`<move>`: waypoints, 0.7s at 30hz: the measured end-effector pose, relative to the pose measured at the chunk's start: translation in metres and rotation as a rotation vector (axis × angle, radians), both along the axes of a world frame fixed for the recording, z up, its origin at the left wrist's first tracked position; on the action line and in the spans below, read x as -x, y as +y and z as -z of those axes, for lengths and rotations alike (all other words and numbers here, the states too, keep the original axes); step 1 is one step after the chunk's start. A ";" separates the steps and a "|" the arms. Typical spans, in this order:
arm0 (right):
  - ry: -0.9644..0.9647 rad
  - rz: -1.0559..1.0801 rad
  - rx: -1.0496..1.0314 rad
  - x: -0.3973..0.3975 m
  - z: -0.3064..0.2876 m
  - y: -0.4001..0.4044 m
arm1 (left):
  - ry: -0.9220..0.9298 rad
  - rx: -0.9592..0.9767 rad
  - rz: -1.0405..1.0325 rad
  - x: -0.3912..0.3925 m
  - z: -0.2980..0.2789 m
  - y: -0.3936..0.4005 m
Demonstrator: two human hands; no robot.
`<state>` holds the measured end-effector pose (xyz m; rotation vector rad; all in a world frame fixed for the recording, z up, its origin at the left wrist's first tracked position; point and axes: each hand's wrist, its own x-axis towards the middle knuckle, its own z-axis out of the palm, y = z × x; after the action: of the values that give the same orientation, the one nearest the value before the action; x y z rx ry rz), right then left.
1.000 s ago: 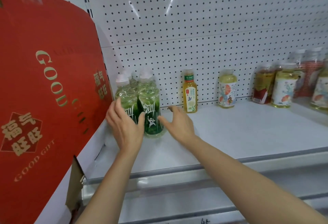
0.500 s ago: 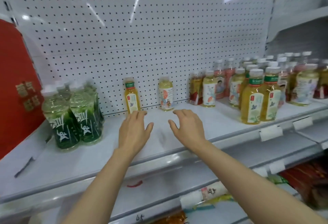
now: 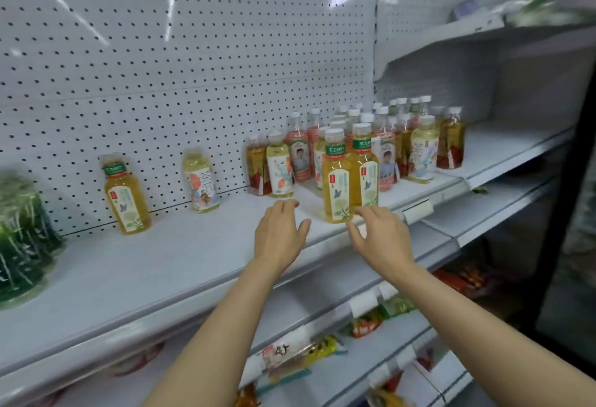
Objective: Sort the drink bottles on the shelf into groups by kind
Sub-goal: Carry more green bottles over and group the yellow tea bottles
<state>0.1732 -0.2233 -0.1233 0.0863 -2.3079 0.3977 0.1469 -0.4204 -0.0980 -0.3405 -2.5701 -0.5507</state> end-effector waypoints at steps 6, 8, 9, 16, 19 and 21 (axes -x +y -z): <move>-0.023 0.054 0.042 0.022 -0.003 0.049 | -0.090 -0.136 0.029 0.032 -0.006 0.054; -0.022 0.056 0.084 0.031 -0.003 0.057 | -0.121 -0.184 0.034 0.043 -0.007 0.067; -0.019 0.055 0.109 0.035 -0.003 0.060 | -0.135 -0.226 0.041 0.049 -0.006 0.073; -0.082 -0.089 0.388 0.076 -0.004 0.066 | -0.146 -0.507 0.082 0.084 0.004 0.101; -0.111 -0.143 0.497 0.094 0.001 0.056 | -0.113 -0.573 0.111 0.094 0.014 0.105; -0.127 -0.165 0.543 0.103 0.006 0.048 | -0.100 -0.608 0.115 0.098 0.016 0.105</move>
<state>0.0701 -0.1749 -0.1288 -0.0195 -2.2404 1.1247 0.0490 -0.3152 -0.1141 -0.2472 -2.3326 -1.3700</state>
